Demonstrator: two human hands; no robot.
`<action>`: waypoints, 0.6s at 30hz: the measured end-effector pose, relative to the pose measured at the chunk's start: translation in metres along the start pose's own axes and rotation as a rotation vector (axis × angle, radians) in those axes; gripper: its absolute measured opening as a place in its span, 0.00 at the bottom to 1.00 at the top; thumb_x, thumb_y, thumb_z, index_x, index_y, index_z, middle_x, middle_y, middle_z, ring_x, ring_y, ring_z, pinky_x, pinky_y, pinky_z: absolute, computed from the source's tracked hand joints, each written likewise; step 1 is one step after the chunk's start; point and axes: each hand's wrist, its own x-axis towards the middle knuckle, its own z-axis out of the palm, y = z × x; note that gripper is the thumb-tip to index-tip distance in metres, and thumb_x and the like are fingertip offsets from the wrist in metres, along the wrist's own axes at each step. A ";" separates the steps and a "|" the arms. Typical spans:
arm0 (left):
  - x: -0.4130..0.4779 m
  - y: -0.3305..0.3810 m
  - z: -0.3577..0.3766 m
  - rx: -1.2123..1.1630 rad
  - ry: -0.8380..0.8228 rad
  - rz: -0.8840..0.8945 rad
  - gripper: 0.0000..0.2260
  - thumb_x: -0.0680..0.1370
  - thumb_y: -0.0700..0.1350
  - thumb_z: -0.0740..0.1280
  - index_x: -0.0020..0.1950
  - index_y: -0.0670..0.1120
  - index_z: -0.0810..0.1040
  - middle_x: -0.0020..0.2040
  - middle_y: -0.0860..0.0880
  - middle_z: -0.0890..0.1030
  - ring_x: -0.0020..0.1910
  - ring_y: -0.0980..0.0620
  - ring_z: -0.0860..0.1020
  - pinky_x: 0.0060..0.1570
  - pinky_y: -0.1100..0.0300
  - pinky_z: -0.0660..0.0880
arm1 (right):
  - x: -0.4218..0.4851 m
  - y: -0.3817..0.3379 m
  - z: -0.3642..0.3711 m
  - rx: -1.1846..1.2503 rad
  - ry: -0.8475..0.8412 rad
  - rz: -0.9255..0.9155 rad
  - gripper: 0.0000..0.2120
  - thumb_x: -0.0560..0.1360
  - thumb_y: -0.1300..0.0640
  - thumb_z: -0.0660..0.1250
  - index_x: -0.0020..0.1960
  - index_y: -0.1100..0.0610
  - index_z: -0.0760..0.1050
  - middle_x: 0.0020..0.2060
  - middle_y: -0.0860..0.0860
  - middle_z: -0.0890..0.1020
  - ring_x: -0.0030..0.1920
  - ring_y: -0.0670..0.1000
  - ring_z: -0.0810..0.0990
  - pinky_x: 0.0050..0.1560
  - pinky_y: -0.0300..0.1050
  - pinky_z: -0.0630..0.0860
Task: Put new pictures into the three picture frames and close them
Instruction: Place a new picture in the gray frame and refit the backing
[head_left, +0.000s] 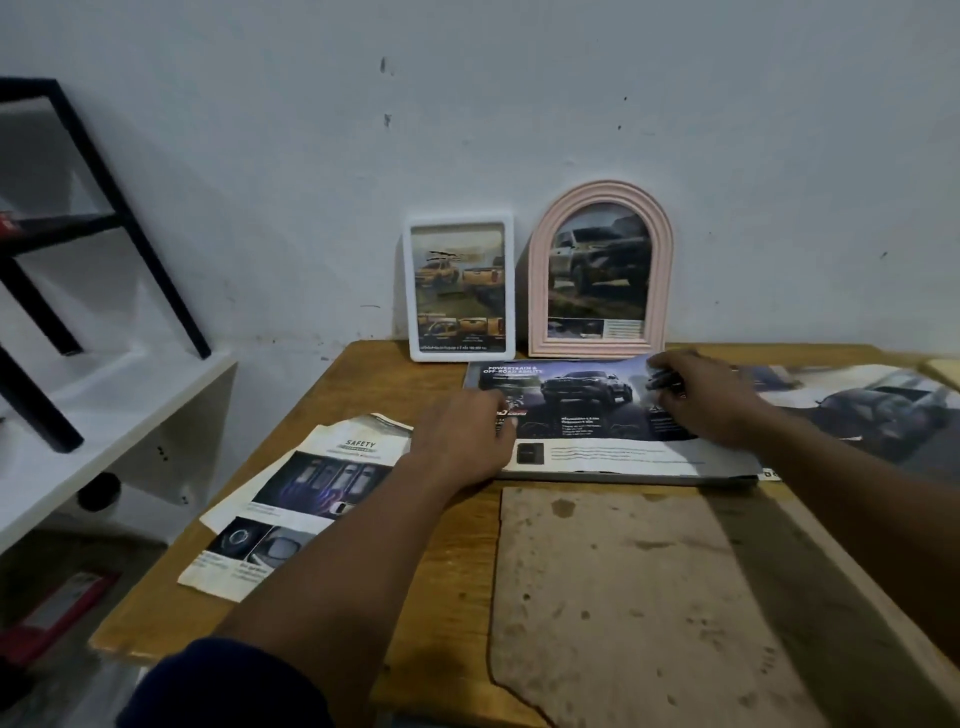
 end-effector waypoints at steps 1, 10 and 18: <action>0.001 -0.003 0.002 0.011 0.028 -0.009 0.15 0.81 0.56 0.64 0.63 0.51 0.79 0.57 0.50 0.82 0.53 0.50 0.79 0.49 0.53 0.78 | -0.002 -0.001 0.006 -0.054 -0.023 -0.016 0.21 0.79 0.52 0.66 0.71 0.46 0.67 0.71 0.55 0.71 0.72 0.60 0.65 0.71 0.66 0.62; 0.010 -0.017 0.026 -0.126 -0.056 -0.056 0.22 0.83 0.58 0.60 0.75 0.50 0.70 0.74 0.49 0.71 0.69 0.46 0.72 0.63 0.49 0.71 | -0.007 -0.019 0.028 -0.195 -0.193 -0.035 0.27 0.82 0.38 0.47 0.78 0.46 0.55 0.79 0.50 0.57 0.80 0.55 0.49 0.74 0.70 0.41; 0.015 -0.025 0.034 -0.081 -0.122 -0.009 0.28 0.85 0.59 0.52 0.83 0.51 0.54 0.84 0.47 0.51 0.82 0.46 0.47 0.79 0.45 0.52 | -0.013 -0.016 0.027 -0.280 -0.194 0.032 0.31 0.81 0.34 0.43 0.80 0.47 0.49 0.80 0.50 0.52 0.80 0.59 0.46 0.73 0.70 0.43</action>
